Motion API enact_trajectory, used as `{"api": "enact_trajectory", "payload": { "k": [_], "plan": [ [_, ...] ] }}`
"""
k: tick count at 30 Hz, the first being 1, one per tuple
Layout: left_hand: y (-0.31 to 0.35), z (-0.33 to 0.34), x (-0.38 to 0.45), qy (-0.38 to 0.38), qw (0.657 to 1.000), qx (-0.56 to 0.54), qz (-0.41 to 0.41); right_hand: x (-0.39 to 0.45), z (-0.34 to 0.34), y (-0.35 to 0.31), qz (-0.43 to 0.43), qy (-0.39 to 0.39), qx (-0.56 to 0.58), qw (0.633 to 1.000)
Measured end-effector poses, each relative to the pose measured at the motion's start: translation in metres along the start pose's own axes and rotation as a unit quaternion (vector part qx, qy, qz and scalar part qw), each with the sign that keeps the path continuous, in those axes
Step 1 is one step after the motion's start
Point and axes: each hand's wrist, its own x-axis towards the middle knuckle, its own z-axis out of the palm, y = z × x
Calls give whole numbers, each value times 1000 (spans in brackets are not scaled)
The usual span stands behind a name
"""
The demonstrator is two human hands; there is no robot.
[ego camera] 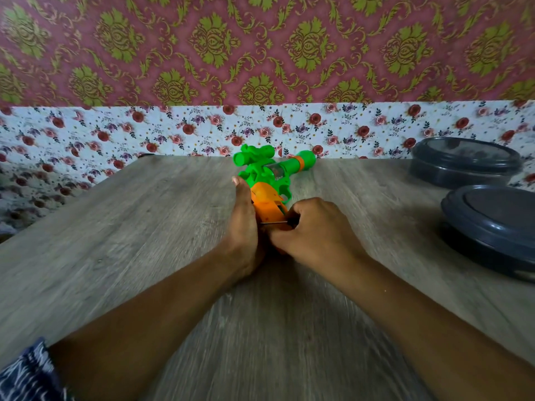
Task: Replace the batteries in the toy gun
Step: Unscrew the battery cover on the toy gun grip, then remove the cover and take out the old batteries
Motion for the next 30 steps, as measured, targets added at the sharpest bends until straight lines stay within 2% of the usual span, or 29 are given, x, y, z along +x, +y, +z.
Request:
{"api": "enact_trajectory", "payload": {
  "k": [4,7,10,13,18,21,27,30],
  "plan": [
    [2,2,-1,15,1000,-2,-27,8,-19,5,1,22,42,999],
    [4,4,-2,53,998,2,-30,22,-41,29,34,61,61,996],
    [2,3,0,77,996,38,-16,32,-53,65,100,68,-14,993],
    [-2,1,3,69,996,53,-15,34,-48,94,156,23,-103,982],
    [1,-3,7,67,997,32,-2,32,-38,103,160,-12,-153,975],
    [5,-3,3,61,998,10,-28,33,-38,102,158,-16,-170,973],
    [15,-6,2,63,993,-57,-82,33,-46,91,103,78,-24,991],
    [18,-11,3,70,990,-82,-94,32,-44,81,105,65,122,985]
  ]
}}
